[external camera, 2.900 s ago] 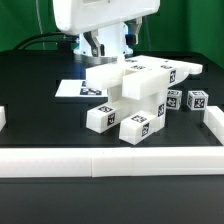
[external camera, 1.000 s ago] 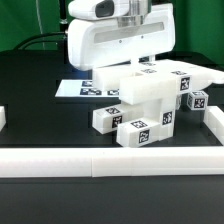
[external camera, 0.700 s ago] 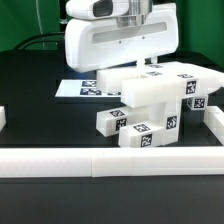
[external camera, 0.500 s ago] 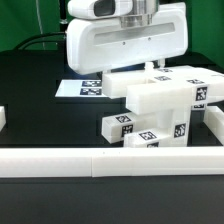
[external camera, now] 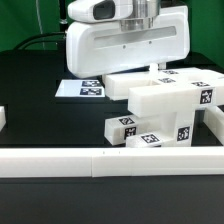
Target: Assemble chair
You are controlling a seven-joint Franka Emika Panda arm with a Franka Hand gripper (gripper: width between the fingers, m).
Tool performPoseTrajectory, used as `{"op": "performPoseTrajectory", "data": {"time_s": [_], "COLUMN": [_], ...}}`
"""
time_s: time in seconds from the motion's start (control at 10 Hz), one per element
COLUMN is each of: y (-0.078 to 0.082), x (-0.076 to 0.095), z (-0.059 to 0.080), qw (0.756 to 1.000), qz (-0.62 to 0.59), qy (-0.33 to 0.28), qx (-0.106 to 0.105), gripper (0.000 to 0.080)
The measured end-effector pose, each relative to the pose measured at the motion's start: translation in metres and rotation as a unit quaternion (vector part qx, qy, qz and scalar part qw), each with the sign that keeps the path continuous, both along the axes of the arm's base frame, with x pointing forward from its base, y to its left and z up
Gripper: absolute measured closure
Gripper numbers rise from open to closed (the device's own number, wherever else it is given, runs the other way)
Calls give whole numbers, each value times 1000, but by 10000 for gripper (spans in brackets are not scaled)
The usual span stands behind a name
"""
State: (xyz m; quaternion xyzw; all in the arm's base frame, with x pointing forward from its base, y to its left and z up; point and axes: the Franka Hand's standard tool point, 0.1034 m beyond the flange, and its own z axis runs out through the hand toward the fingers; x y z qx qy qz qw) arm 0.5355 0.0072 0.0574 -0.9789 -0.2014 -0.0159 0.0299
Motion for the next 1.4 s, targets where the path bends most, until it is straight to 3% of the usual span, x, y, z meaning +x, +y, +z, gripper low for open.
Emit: {"op": "performPoseTrajectory", "data": {"time_s": [0.4, 0.6, 0.9, 1.1, 1.3, 1.4], "y": [28, 27, 19, 37, 64, 62], "x": [7, 6, -30, -53, -53, -54], "z": [-1, 0, 4, 5, 3, 3], "qw": [997, 996, 996, 994, 993, 993], "qz": [-73, -84, -83, -101, -115, -113], "qy": [4, 9, 20, 33, 29, 29], "qx": [2, 3, 4, 8, 11, 11], "gripper": [151, 151, 151, 151, 151, 151]}}
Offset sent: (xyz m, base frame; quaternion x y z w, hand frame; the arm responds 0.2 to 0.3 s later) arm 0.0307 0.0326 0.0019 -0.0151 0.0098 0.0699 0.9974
